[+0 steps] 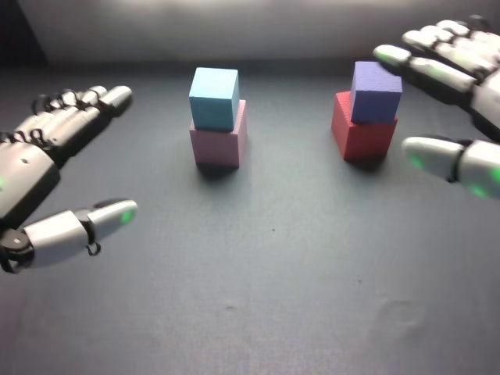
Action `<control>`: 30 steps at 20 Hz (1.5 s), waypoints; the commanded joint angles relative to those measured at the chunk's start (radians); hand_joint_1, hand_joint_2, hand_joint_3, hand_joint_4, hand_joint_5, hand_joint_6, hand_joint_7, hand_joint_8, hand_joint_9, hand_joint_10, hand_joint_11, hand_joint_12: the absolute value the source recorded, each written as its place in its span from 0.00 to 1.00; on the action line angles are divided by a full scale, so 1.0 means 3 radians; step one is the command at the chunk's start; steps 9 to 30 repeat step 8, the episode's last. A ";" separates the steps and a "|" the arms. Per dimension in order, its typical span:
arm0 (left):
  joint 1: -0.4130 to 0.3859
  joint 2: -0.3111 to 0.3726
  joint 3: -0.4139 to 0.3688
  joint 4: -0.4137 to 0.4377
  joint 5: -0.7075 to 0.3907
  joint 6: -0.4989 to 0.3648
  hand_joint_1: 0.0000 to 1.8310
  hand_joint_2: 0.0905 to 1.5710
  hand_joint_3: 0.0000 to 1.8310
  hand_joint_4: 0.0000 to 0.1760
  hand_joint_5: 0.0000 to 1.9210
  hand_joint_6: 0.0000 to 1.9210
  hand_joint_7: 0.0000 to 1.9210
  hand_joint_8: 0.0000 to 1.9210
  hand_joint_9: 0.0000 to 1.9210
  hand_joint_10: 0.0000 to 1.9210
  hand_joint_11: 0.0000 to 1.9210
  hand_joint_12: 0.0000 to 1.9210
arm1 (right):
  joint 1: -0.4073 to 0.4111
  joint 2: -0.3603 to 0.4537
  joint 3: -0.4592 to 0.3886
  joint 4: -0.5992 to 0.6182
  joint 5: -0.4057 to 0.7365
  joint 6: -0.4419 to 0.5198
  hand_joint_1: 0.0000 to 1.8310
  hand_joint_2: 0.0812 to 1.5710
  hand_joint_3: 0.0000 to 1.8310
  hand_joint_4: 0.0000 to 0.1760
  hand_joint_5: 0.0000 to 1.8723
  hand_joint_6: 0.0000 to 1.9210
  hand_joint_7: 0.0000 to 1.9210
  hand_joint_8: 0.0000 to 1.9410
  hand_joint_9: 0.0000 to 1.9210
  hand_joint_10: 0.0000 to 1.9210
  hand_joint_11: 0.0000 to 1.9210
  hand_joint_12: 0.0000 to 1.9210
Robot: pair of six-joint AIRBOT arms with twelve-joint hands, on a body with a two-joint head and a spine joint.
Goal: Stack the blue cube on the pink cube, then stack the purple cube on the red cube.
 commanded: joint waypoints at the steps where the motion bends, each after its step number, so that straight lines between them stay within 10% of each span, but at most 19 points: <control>1: 0.0009 0.0035 -0.0019 0.0029 -0.0523 -0.0019 0.18 0.78 0.01 0.82 0.00 0.00 0.00 0.00 0.00 0.00 0.00 0.00 | -0.0101 0.0047 -0.0083 -0.0037 0.0730 0.0005 0.04 0.87 0.01 0.60 0.00 0.00 0.00 0.00 0.00 0.00 0.00 0.00; 6: 0.0084 0.0065 -0.0091 0.0023 -0.0709 -0.0008 0.07 0.82 0.01 0.71 0.00 0.00 0.00 0.00 0.00 0.00 0.00 0.00 | -0.0694 0.0246 -0.0401 0.0009 0.1286 0.0004 0.03 0.88 0.00 0.37 0.00 0.00 0.00 0.00 0.00 0.00 0.00 0.00; 8: 0.0107 0.0072 -0.0116 0.0024 -0.0765 -0.0004 0.09 0.81 0.00 0.82 0.00 0.00 0.00 0.00 0.00 0.00 0.00 0.00 | -0.0900 0.0297 -0.0480 0.0023 0.1443 0.0004 0.00 0.89 0.00 0.38 0.00 0.00 0.00 0.00 0.00 0.00 0.00 0.00; 30: 0.0107 0.0072 -0.0116 0.0024 -0.0765 -0.0004 0.09 0.81 0.00 0.82 0.00 0.00 0.00 0.00 0.00 0.00 0.00 0.00 | -0.0900 0.0297 -0.0480 0.0023 0.1443 0.0004 0.00 0.89 0.00 0.38 0.00 0.00 0.00 0.00 0.00 0.00 0.00 0.00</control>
